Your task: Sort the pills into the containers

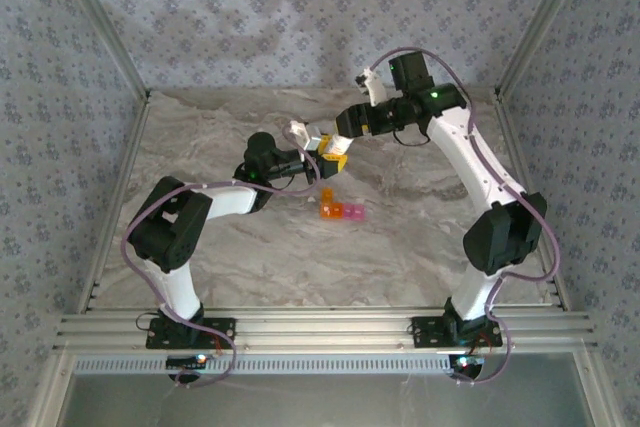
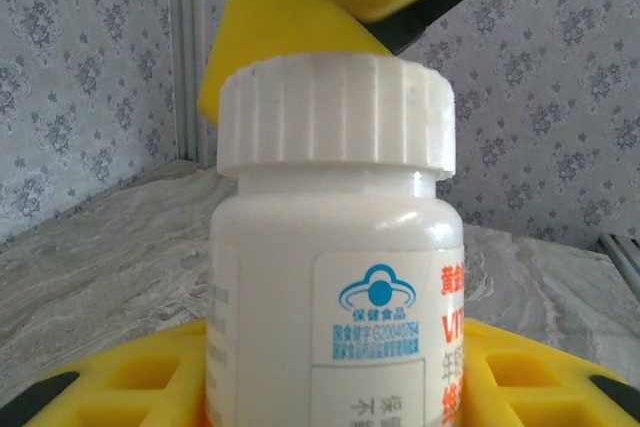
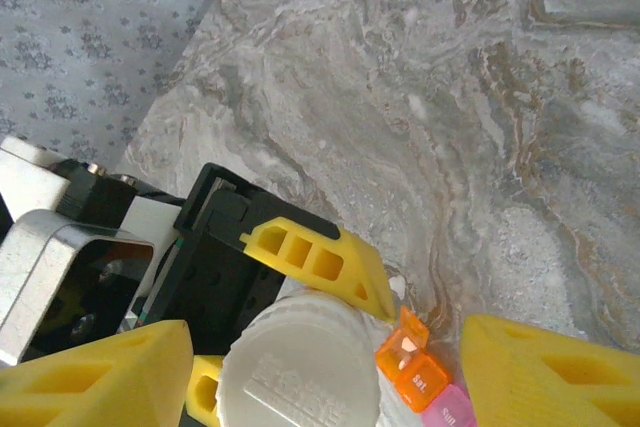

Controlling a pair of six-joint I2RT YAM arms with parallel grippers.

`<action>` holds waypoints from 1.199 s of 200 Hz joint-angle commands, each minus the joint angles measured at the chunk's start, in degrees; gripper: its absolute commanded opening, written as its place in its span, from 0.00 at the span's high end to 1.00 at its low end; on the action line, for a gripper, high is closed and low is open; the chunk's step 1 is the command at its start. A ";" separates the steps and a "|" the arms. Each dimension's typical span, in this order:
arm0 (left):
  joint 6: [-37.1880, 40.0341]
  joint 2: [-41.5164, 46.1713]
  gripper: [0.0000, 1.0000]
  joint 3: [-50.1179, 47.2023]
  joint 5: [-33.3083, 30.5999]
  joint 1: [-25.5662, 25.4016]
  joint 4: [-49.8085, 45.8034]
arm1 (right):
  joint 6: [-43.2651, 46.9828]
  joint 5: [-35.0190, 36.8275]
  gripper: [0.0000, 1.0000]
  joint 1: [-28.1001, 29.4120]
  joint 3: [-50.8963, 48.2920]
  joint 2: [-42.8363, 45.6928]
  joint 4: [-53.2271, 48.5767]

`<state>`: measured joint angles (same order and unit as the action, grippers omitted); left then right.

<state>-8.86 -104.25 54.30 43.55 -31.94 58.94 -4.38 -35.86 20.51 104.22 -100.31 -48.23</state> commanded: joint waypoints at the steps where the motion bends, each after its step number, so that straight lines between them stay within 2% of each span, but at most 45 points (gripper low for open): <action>1: 0.60 2.63 1.00 1.51 1.32 -0.05 2.16 | 1.60 -0.71 0.30 0.39 1.60 -0.88 -1.45; 23: 0.60 2.65 1.00 1.64 1.28 -0.04 2.21 | 1.51 -0.79 0.33 0.44 1.64 -1.09 -1.40; 65: 0.69 2.73 1.00 1.66 1.31 -0.04 1.97 | 1.24 -1.21 0.47 0.44 1.08 -1.12 -1.09; 92: 0.77 2.82 1.00 1.68 1.34 0.00 1.89 | 0.79 -1.32 0.51 0.56 0.09 -0.78 -0.26; 129: 0.78 2.86 1.00 1.84 1.32 -0.02 1.91 | -3.04 1.59 0.53 1.28 -0.77 -0.54 0.67; 162: 0.69 2.82 1.00 1.91 1.19 -0.04 2.05 | -13.02 7.84 0.54 2.47 -1.48 -1.46 0.63; 187: 0.69 2.99 1.00 1.81 1.04 -0.05 1.93 | -20.64 12.58 0.55 4.55 -5.80 0.18 4.19; 210: 0.86 3.13 1.00 1.53 0.97 0.03 1.78 | -26.61 12.93 0.54 5.50 -9.87 2.63 9.21; 240: 1.39 3.52 1.00 1.24 0.89 -0.05 1.18 | -26.23 12.37 0.52 4.75 -7.07 3.61 8.56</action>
<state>-8.86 -104.25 54.11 43.29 -31.57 53.95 -27.16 -24.49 24.73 96.14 -97.82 -38.81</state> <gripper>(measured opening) 0.461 0.471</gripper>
